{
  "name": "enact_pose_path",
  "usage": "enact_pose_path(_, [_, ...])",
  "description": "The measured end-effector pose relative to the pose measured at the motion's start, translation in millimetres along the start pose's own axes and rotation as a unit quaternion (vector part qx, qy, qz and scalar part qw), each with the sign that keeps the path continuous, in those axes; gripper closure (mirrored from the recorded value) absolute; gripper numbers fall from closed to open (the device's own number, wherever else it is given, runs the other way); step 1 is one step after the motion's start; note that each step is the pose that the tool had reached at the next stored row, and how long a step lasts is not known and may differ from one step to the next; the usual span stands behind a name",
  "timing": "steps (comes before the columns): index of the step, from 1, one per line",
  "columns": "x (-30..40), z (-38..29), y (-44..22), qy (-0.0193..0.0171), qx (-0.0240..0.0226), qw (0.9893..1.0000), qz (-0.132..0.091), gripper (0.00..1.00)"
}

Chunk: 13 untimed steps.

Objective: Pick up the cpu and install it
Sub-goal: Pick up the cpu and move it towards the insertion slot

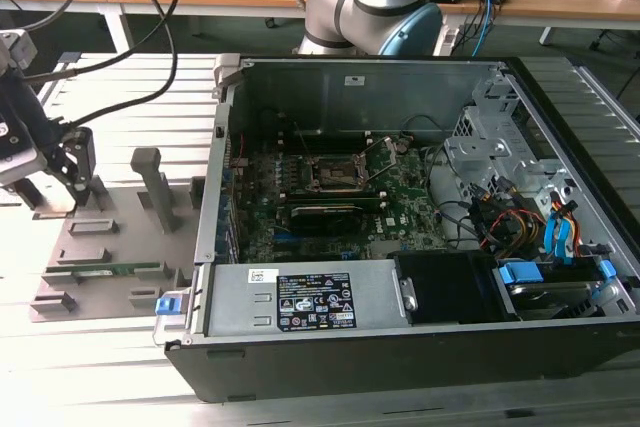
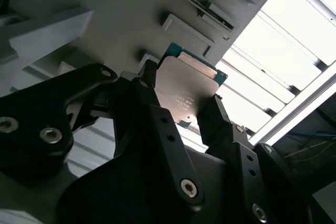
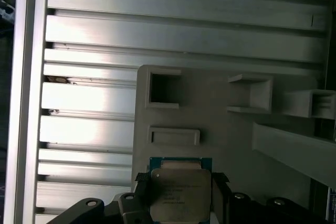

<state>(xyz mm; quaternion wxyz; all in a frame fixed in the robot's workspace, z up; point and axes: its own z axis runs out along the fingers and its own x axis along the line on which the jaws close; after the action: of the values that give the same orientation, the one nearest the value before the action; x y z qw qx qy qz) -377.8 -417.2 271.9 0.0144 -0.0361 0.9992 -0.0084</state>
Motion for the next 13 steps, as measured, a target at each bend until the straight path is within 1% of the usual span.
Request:
enact_pose_path(7, [-0.2,-7.9,-0.2,-0.0001,0.0,1.0,0.0,0.45])
enact_pose_path(13, [-0.6,-18.3,0.0,0.0,0.0002,1.0,0.0,0.45])
